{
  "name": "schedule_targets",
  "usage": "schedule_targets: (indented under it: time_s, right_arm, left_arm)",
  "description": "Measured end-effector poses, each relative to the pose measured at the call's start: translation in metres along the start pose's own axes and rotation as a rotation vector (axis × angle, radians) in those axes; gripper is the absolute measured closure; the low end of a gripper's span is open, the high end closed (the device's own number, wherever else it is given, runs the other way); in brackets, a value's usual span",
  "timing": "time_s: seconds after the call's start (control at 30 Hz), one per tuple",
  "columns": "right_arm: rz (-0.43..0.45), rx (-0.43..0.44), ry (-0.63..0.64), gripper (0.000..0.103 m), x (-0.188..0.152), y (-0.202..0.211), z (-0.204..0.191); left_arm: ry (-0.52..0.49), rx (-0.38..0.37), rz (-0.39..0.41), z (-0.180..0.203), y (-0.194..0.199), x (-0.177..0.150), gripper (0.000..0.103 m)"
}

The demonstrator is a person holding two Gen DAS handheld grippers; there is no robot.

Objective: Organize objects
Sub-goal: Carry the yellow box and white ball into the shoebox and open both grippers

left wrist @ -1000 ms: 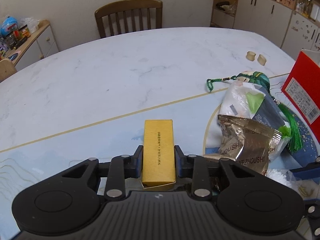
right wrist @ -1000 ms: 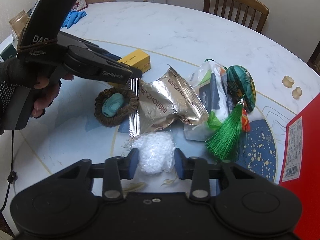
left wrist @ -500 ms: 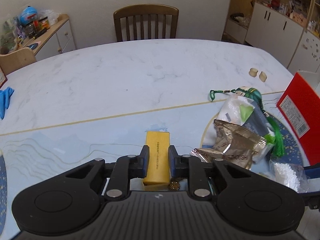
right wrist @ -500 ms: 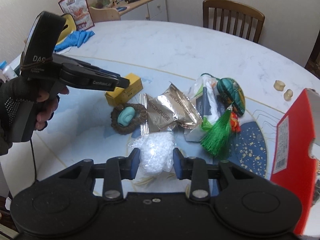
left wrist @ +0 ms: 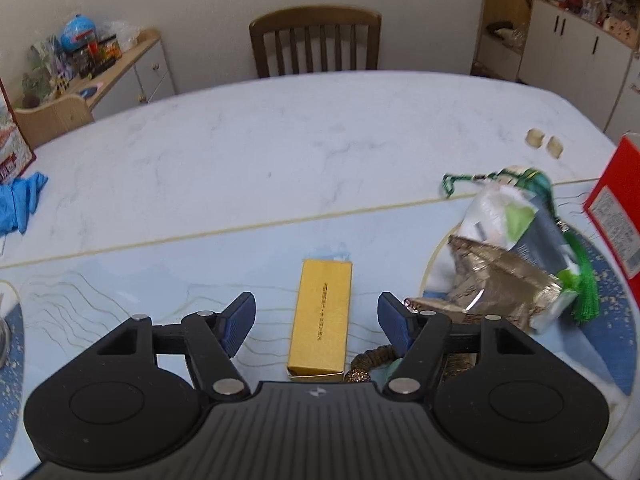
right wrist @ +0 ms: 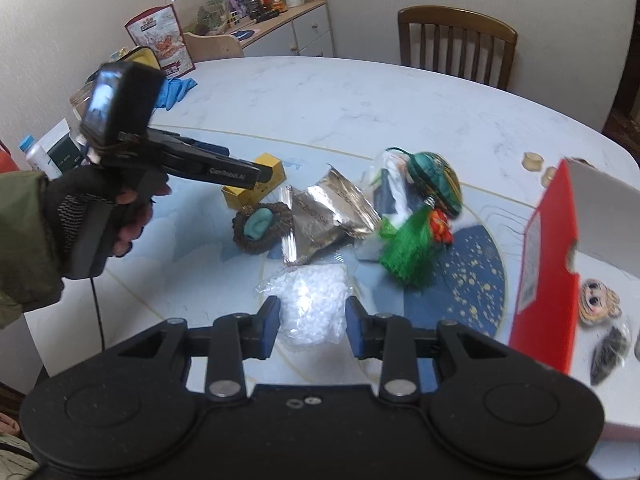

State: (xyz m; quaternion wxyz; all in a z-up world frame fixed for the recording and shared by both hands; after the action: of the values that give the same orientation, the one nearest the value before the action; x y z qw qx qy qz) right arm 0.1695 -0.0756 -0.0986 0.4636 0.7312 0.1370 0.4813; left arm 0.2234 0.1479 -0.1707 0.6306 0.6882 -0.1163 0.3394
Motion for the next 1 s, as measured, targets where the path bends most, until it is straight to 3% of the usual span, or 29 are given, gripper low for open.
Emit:
schedule_targets:
  time_s: [0.2, 0.27, 0.33, 0.4, 0.7, 1.0]
  right_arm:
    - [-0.004, -0.027, -0.046, 0.070, -0.016, 0.015, 0.015]
    - [-0.004, -0.038, -0.059, 0.070, -0.020, 0.020, 0.020]
    - [-0.002, -0.047, -0.071, 0.070, -0.023, 0.024, 0.025]
    - [0.003, -0.054, -0.079, 0.070, -0.025, 0.028, 0.029]
    - [0.024, -0.079, -0.087, 0.070, -0.026, 0.052, 0.047]
    - [0.072, -0.113, -0.136, 0.070, -0.023, 0.085, 0.094]
  left_arm:
    - [0.019, 0.025, -0.021, -0.002, -0.017, -0.002, 0.036]
    - [0.018, 0.024, -0.026, -0.002, -0.019, -0.002, 0.046]
    - [0.012, 0.024, -0.042, 0.000, -0.022, -0.005, 0.063]
    - [0.001, 0.021, -0.044, 0.003, -0.022, -0.007, 0.069]
    - [-0.010, 0.043, -0.036, 0.006, -0.011, -0.010, 0.074]
    - [0.018, 0.043, 0.007, 0.012, 0.038, 0.000, 0.074]
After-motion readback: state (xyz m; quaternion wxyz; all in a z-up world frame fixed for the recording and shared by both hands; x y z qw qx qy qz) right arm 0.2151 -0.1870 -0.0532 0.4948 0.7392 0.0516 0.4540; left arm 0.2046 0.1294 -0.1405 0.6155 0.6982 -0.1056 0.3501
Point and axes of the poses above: each gripper's, at about its wrist camera, not at the fingertips, and y roughly against the way its jaws point, z to its right, x to its top, the point moved 9 cm from there along -y, roughly the way its jaws point, and after that the axes turned 7 degrees about y, right-handed, at the moved point
